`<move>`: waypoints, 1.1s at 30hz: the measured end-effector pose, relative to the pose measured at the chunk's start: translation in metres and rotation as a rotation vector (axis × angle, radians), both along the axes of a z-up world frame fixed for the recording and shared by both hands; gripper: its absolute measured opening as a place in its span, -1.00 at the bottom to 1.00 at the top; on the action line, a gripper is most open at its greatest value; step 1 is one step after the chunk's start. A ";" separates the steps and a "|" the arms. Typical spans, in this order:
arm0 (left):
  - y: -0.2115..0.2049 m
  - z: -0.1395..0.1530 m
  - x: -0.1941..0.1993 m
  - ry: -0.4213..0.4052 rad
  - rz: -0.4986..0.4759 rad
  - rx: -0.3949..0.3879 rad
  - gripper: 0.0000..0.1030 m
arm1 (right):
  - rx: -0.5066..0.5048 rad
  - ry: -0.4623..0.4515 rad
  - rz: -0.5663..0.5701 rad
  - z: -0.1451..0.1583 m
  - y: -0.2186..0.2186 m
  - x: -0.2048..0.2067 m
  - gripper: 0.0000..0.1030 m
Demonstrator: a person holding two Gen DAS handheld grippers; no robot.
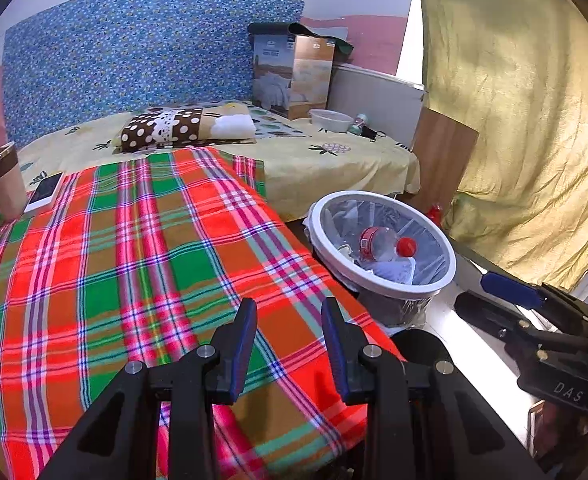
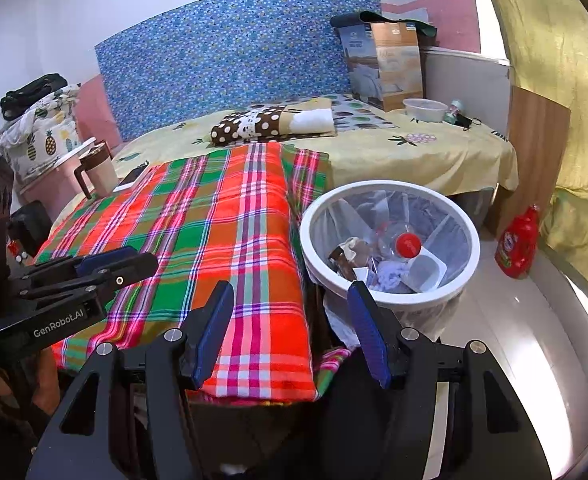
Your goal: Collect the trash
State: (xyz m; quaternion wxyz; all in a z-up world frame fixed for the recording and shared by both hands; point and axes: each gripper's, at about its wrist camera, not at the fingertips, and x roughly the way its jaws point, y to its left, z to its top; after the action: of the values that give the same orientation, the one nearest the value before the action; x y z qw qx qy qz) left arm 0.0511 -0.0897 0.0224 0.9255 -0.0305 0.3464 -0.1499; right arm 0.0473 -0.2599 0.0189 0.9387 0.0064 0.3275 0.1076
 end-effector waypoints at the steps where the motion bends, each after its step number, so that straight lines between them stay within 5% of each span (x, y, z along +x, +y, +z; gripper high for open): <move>1: 0.001 0.000 -0.002 0.001 0.001 0.000 -0.36 | 0.000 -0.002 -0.001 0.000 0.000 -0.001 0.18; 33: 0.009 0.000 -0.017 -0.002 0.037 0.011 -0.36 | 0.001 -0.003 0.011 -0.003 0.010 -0.007 0.18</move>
State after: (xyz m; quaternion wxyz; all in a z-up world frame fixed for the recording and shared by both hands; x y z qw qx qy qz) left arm 0.0343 -0.0812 0.0225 0.9287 -0.0317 0.3455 -0.1310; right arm 0.0401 -0.2496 0.0162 0.9385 0.0050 0.3262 0.1131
